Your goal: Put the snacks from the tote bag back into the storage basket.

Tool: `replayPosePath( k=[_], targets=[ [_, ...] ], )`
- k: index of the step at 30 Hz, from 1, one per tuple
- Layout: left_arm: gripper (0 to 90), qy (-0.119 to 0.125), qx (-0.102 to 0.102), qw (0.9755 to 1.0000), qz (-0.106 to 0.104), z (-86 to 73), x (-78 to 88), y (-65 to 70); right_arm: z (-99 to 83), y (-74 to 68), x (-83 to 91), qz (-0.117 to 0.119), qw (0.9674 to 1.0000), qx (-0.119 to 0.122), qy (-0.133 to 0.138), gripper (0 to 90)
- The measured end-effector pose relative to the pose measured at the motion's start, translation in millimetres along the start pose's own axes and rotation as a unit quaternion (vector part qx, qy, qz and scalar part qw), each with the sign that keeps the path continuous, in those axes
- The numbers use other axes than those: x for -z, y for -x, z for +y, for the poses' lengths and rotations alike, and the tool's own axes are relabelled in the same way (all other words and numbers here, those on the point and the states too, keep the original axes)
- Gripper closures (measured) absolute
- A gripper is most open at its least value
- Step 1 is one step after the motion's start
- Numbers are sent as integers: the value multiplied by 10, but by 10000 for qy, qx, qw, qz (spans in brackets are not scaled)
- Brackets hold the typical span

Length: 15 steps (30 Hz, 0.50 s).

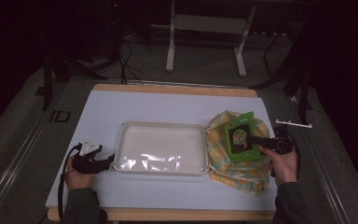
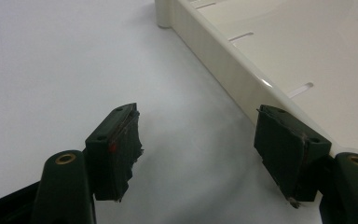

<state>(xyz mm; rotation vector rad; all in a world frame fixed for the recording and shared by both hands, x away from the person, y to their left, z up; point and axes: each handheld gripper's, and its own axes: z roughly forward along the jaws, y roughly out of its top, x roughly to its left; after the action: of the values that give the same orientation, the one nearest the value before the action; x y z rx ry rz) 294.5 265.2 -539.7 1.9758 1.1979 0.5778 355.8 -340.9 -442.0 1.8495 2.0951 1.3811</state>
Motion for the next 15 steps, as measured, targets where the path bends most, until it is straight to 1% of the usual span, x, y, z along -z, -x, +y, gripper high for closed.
replayPosePath(
  k=[15],
  targets=[
    [315, 1, -1, 10000, 5, 0, 1, 1, 20, -18, 73, -23, 10000, 37, 80, 735]
  ],
)
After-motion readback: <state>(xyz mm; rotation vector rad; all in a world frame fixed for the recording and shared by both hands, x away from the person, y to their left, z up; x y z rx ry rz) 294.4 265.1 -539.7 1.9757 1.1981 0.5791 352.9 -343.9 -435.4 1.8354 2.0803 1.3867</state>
